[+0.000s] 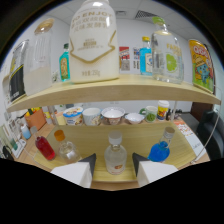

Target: Make me a cup of Mojito.

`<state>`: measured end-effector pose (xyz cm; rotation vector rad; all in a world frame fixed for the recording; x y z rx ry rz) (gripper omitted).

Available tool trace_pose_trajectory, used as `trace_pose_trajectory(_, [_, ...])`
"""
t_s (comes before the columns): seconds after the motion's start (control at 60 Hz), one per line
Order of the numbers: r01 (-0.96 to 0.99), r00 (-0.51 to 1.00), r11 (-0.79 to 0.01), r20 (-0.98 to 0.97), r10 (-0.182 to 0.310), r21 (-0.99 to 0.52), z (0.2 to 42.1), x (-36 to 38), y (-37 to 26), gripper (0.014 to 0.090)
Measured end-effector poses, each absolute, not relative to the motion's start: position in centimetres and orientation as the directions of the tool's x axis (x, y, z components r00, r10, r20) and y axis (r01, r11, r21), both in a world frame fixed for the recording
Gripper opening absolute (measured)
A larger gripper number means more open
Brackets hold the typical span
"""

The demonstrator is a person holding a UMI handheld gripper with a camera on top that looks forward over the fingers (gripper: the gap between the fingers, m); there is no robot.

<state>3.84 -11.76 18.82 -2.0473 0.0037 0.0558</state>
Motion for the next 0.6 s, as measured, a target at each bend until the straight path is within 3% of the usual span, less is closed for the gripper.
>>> trace_pose_trajectory(0.133, [-0.015,0.999,-0.474,-0.030,0.026,-0.880,17.9,3.7,-11.1,0.0445])
trace_pose_trajectory(0.2, [-0.026,0.999,-0.475,-0.032,0.004,-0.879,17.7,4.1,-10.9,0.0365])
trace_pose_trajectory(0.4, [-0.080,0.996,-0.479,-0.083,-0.015,-0.874,18.0,4.2,-11.4,0.0349])
trace_pose_trajectory(0.6, [-0.071,0.997,-0.423,-0.063,-0.033,-0.904,21.1,5.3,-13.8,0.0341])
